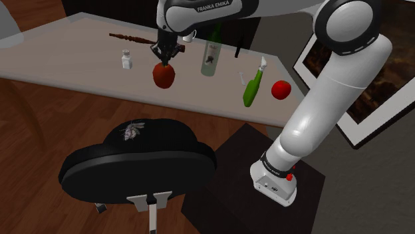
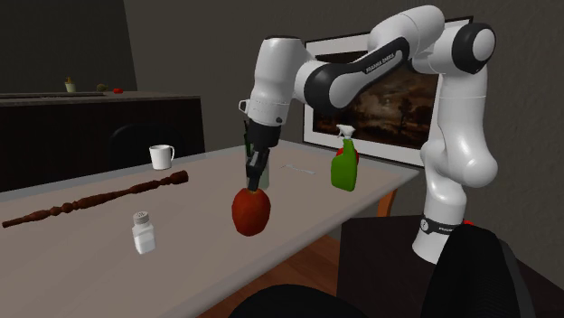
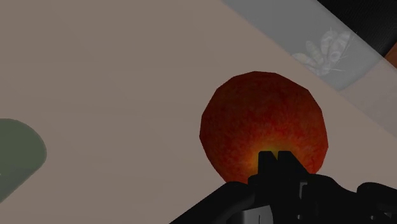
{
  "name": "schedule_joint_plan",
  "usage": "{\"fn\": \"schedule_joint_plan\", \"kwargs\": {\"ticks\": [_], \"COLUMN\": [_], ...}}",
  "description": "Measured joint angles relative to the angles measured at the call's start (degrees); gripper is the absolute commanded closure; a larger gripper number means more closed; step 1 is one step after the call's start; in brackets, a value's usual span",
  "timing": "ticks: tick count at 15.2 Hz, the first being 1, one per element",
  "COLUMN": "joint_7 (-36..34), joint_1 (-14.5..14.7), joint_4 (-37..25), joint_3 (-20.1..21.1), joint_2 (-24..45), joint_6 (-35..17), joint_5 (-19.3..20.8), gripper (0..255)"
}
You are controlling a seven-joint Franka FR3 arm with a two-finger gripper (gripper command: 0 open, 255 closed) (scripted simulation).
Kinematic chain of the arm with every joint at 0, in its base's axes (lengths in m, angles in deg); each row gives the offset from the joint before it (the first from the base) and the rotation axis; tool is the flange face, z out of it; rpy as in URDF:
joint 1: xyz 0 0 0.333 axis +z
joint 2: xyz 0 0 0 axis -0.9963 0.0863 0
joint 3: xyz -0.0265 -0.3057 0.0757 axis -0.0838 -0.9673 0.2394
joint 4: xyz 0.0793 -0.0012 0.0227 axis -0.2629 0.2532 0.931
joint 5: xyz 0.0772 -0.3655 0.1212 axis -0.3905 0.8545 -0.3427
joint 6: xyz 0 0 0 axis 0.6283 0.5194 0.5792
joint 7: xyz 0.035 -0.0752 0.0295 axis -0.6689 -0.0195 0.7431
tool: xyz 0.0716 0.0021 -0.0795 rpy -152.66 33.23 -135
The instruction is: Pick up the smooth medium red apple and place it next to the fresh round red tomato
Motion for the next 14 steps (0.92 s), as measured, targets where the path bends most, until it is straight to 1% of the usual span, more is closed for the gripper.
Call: {"fn": "schedule_joint_plan", "kwargs": {"ticks": [14], "joint_7": [1.98], "joint_1": [0.03], "joint_4": [-8.56], "joint_3": [0.15], "joint_2": [-1.67], "joint_6": [9.98], "joint_5": [-1.46], "gripper": [255]}}
